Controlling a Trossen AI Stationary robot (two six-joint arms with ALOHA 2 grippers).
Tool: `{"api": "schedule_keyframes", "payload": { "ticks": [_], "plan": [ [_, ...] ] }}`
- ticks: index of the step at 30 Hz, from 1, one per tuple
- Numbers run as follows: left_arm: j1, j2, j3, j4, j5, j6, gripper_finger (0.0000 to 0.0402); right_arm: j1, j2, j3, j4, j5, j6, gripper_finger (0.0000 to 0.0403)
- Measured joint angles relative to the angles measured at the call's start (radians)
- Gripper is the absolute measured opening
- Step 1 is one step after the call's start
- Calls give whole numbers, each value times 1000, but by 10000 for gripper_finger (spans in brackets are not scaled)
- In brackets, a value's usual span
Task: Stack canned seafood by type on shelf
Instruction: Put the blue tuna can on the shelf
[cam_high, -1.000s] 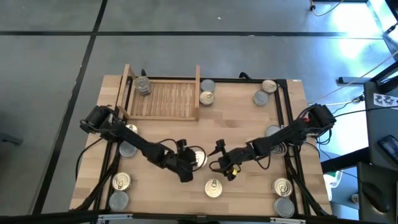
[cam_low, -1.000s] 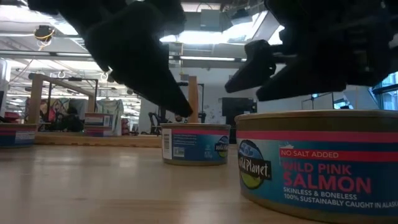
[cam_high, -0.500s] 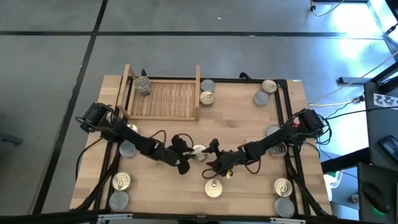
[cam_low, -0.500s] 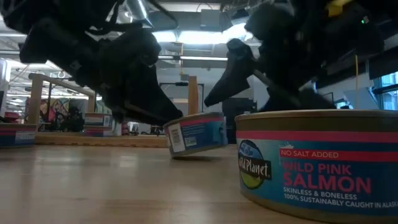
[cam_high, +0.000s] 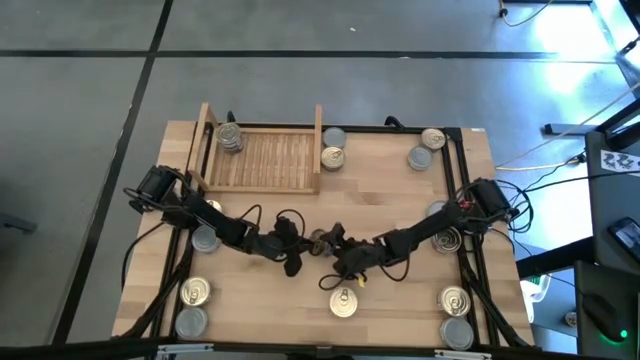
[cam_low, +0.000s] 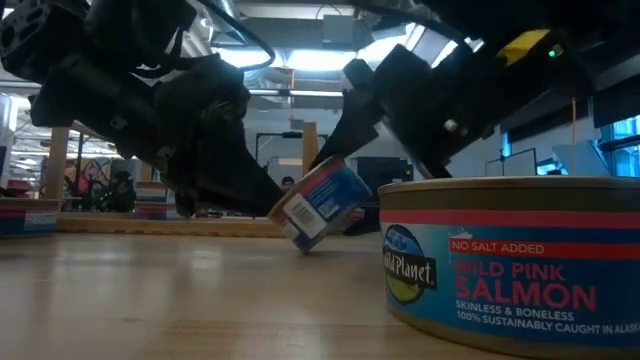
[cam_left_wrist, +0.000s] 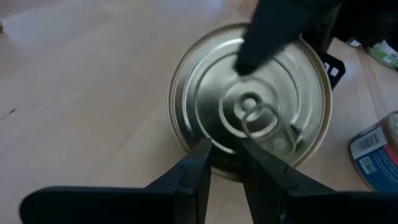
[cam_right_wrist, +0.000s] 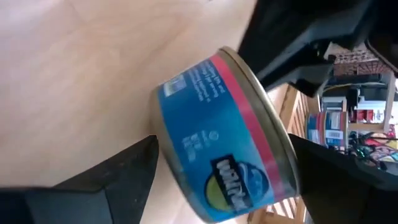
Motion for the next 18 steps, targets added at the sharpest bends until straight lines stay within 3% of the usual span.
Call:
{"api": "schedule_keyframes", "payload": {
  "ticks": [3,8,13,18],
  "plan": [
    [-1,1,0,19,-1,10,83,-6,1,0,2,-14,-3,303],
    [-1,0,11,27,-25,63,86,-9,-1,-2,-15,-7,11,194],
    [0,3,28,42,-12,105,86,16,-17,-2,-62,42,46,189],
    [-3,5,28,65,10,108,86,54,-84,-7,-184,61,194,189]
  ]
}}
